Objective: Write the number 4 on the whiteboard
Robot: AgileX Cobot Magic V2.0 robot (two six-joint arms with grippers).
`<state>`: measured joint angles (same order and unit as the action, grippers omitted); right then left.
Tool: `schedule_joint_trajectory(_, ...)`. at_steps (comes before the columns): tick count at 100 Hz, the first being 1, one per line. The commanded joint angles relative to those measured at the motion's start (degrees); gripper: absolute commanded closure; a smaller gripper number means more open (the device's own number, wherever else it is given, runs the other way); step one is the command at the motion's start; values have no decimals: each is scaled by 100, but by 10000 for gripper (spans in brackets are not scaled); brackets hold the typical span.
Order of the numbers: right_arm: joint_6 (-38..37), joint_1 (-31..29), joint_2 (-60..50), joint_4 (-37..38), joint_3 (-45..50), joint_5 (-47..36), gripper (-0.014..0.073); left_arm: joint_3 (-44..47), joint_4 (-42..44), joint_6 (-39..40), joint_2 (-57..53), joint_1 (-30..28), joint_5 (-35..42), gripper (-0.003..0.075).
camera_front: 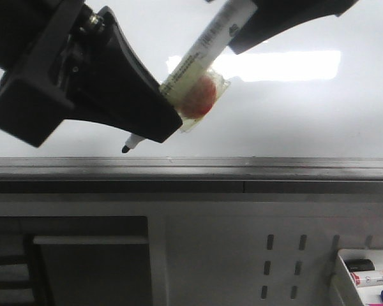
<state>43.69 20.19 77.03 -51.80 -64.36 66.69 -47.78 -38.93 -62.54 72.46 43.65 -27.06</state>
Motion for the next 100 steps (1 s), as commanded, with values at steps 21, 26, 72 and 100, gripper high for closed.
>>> schedule_joint_trajectory(21,47,7,75,-320,-201,-118,296,-156,-132,63,-120,53,365,741)
schedule_joint_trajectory(26,47,7,109,-320,-201,-129,305,-156,-132,63,-120,53,377,741)
schedule_joint_trajectory(72,394,7,170,-535,-201,-136,640,-156,-132,63,-120,53,410,740)
schedule_joint_trajectory(100,394,7,170,-535,-201,-158,638,-156,-155,63,-134,53,410,424)
